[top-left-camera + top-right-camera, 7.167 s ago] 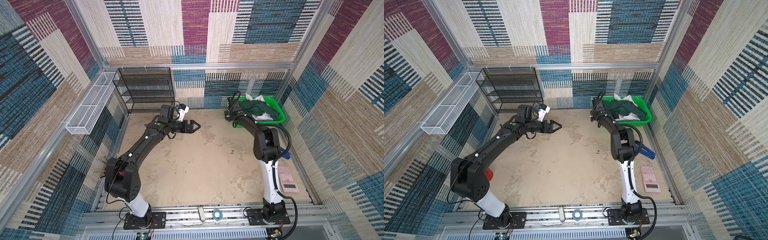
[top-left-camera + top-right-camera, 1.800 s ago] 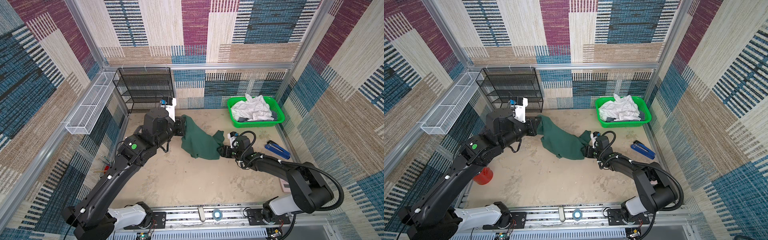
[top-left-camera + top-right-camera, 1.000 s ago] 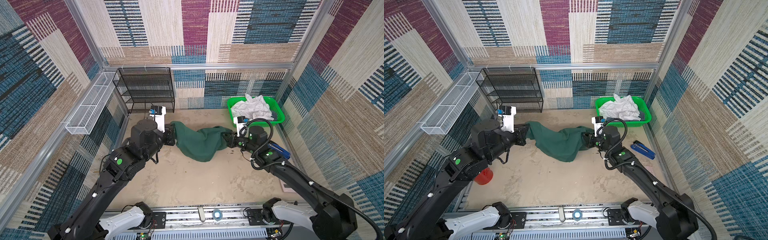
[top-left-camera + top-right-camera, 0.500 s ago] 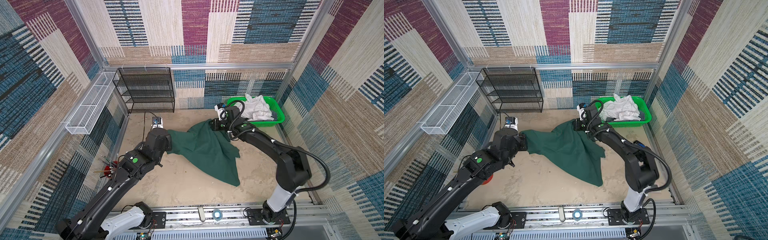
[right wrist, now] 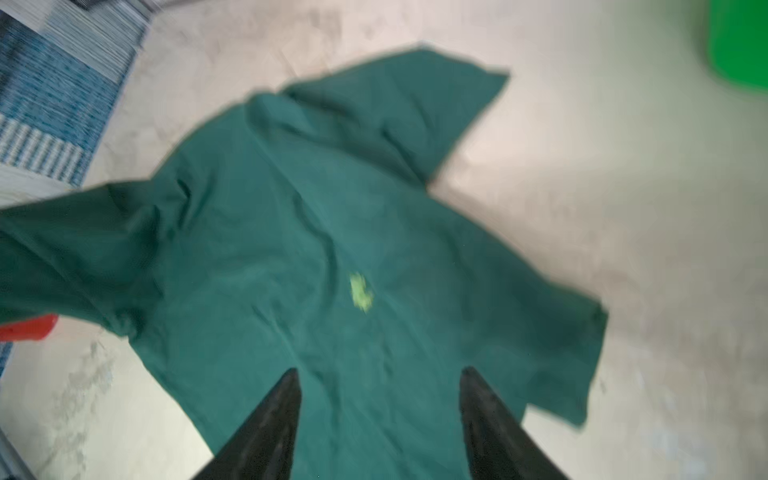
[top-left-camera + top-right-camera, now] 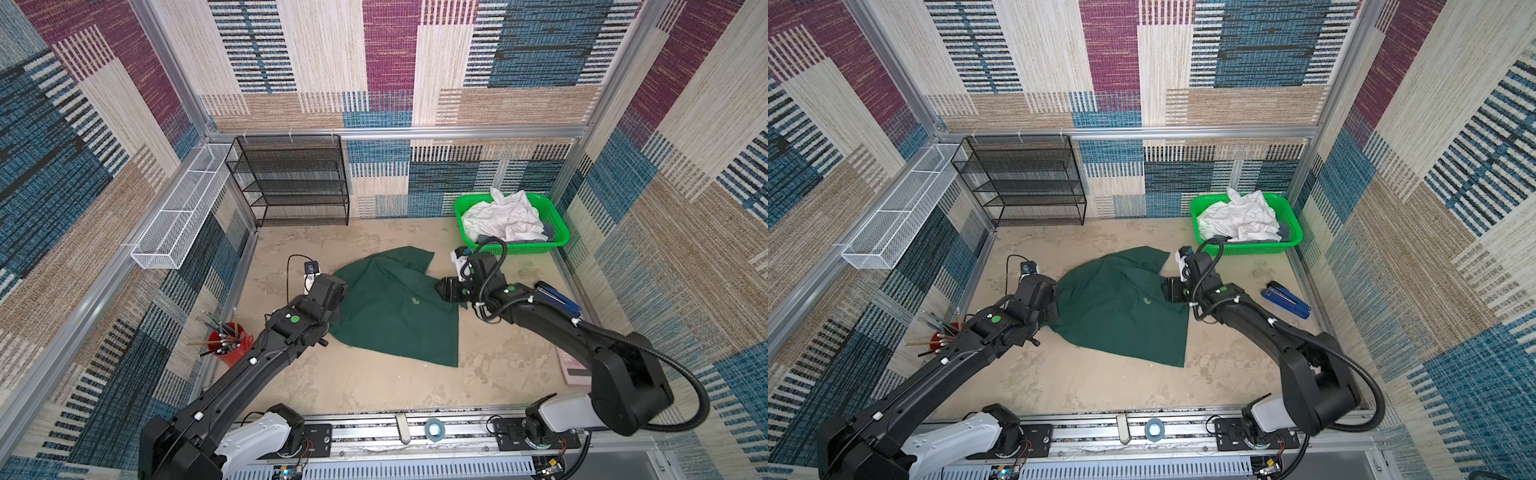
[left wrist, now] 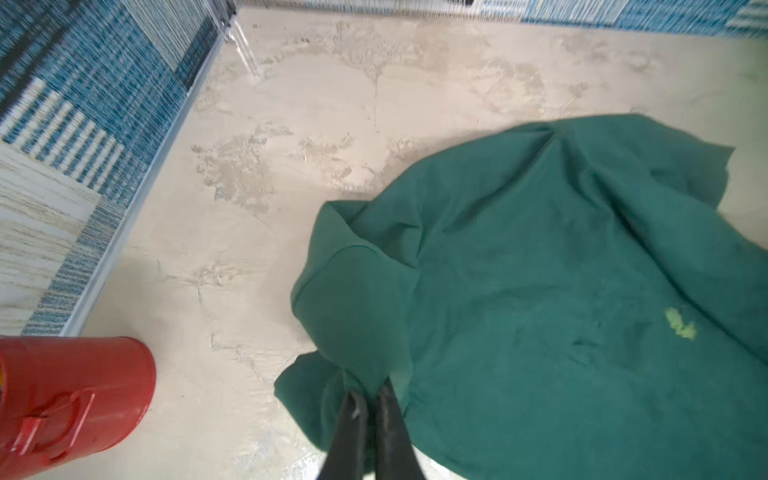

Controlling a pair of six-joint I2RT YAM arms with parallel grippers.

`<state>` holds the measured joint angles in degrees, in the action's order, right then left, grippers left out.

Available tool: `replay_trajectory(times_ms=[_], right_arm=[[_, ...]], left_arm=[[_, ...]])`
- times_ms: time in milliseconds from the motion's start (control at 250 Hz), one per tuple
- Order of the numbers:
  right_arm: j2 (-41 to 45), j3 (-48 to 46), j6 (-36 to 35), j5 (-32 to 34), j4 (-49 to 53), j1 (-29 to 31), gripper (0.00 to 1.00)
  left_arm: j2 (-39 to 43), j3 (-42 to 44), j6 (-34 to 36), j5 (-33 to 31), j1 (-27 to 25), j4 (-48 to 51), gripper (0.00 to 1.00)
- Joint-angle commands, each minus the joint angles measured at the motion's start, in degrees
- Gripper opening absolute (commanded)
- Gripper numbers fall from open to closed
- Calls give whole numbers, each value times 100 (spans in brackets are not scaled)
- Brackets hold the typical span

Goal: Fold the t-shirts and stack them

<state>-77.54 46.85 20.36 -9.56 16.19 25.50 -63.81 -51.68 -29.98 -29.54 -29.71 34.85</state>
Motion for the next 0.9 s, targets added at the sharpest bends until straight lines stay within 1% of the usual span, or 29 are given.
replay_trajectory(times_ms=[0,100,216,372,452,516,548,652,736,792,844,896], right_arm=[[578,-735,758,-176,481,135,50],[954,-1286,1250,-169,641,472,49],[1033,-1653,1602,-279,567,803,49],[859,-1775,1811,-221,647,1200,48],[736,-1741,1843,-166,742,1306,45],[637,-1685,1887,6,899,1401,42],[587,-1706,1895,35,892,1436,38],[391,-1700,1902,78,901,1467,31],[259,-1646,1900,261,982,1480,24],[205,-1555,1880,410,1046,1485,15],[183,-1381,1853,644,1172,1475,0],[155,-1105,1759,947,1370,1459,0]], left_arm=[[-300,0,-47,408,112,-547,0],[-645,-127,70,773,219,-818,0],[-957,-345,86,1035,290,-970,0],[-1177,-521,23,1270,300,-987,0],[-1172,-470,-28,1300,300,-1042,0],[-1169,-432,-44,1318,300,-1061,0],[-1169,-405,-60,1328,300,-1070,0],[-1177,-386,-54,1339,300,-1093,0],[-1212,-419,-32,1366,300,-1097,0],[-1229,-453,-10,1376,300,-1115,0],[-1255,-486,12,1375,310,-1128,0],[-1290,-548,35,1380,317,-1114,0]])
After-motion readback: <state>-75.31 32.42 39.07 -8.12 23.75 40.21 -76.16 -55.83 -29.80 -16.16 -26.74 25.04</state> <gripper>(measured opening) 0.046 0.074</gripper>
